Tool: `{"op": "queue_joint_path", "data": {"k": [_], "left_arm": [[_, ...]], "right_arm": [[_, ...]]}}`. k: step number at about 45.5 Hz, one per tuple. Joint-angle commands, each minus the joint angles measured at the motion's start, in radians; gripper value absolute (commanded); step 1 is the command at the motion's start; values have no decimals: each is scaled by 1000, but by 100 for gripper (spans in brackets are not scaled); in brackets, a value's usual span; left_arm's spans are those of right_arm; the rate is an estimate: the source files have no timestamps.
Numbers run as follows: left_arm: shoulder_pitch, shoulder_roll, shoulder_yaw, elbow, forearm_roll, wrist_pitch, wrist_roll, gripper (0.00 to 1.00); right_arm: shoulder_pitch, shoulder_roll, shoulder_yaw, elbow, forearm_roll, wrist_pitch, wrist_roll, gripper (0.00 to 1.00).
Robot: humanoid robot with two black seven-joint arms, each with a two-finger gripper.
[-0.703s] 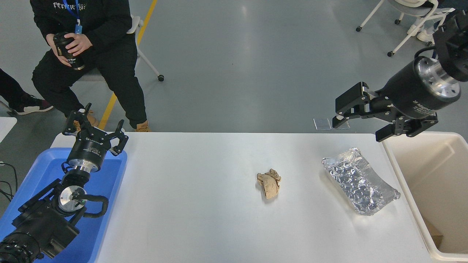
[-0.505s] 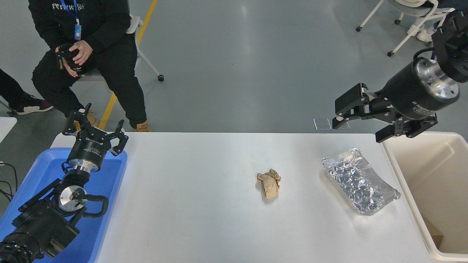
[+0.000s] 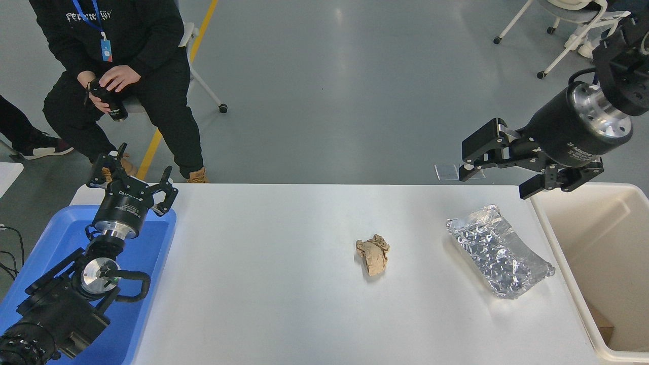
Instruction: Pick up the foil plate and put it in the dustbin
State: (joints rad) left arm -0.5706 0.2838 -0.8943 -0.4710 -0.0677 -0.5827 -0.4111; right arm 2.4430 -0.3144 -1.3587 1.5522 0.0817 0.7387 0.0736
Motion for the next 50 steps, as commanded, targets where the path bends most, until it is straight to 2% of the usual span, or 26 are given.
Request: {"op": "queue_joint_path", "data": {"k": [1, 28, 50], "left_arm": [[0, 0, 0, 0, 0, 0, 0, 99], [0, 0, 0, 0, -1, 0, 0, 99], [0, 0, 0, 0, -1, 0, 0, 99]], "right_arm": [[-16, 14, -2, -4, 1, -1, 0, 100], [-38, -14, -10, -14, 39, -4, 5, 100], [-78, -41, -14, -15, 21, -5, 3, 100]]}}
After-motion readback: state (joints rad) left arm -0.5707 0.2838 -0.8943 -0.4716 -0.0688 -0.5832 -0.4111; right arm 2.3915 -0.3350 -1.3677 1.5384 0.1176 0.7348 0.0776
